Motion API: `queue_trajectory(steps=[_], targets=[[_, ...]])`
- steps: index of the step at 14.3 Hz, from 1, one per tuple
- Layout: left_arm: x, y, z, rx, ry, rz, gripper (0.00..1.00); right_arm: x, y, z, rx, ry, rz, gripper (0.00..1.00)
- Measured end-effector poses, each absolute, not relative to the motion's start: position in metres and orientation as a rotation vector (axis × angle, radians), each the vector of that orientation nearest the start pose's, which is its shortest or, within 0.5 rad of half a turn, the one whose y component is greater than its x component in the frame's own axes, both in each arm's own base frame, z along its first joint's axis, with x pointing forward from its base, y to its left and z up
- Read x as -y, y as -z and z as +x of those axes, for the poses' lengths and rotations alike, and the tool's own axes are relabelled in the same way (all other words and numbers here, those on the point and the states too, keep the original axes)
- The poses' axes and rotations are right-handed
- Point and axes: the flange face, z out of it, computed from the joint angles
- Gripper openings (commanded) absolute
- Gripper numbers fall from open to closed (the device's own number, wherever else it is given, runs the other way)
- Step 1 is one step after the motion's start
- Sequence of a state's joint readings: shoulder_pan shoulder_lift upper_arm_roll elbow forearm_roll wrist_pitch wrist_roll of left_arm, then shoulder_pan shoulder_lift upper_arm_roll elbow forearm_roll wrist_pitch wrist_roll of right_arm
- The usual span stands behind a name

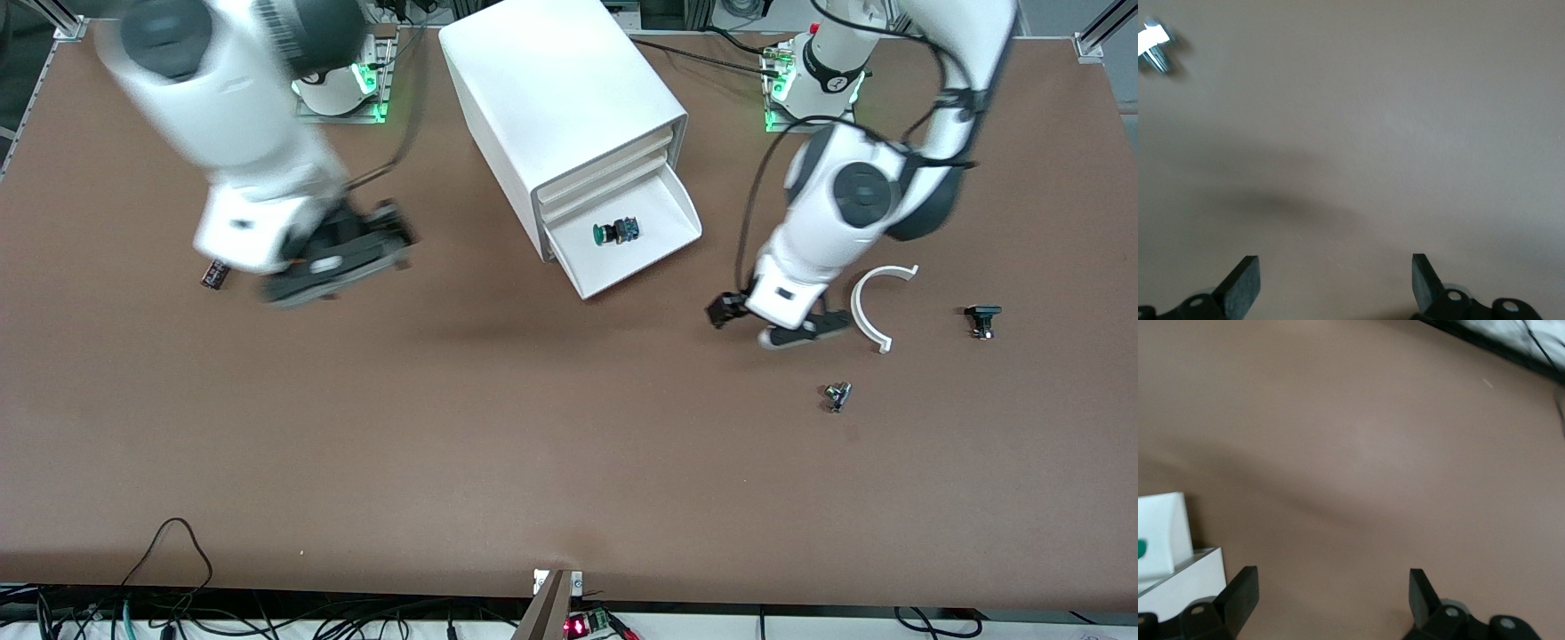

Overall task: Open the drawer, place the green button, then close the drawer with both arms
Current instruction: 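Withdraw the right gripper while the left gripper reaches the drawer front, then push the drawer closed with the left gripper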

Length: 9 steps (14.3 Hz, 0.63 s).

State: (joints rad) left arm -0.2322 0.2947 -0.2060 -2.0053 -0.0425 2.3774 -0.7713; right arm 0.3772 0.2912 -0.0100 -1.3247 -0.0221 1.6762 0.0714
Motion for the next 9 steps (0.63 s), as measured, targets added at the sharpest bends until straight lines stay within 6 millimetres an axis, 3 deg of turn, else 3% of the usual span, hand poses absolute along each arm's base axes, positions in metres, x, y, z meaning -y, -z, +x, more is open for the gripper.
queue_trajectory(steps=[3, 5, 9], targets=[[0.288, -0.285, 0.521, 0.707, -0.026, -3.178, 1.0, -0.157, -0.575, 0.613, 0.205, 0.028, -3.156, 1.0], [0.301, -0.273, 0.507, 0.735, -0.057, -3.16, 1.0, -0.107, -0.571, 0.613, 0.083, -0.019, -3.167, 1.0], [0.314, -0.254, 0.489, 0.78, -0.075, -3.144, 1.0, -0.038, -0.568, 0.61, -0.09, -0.098, -3.18, 1.0]])
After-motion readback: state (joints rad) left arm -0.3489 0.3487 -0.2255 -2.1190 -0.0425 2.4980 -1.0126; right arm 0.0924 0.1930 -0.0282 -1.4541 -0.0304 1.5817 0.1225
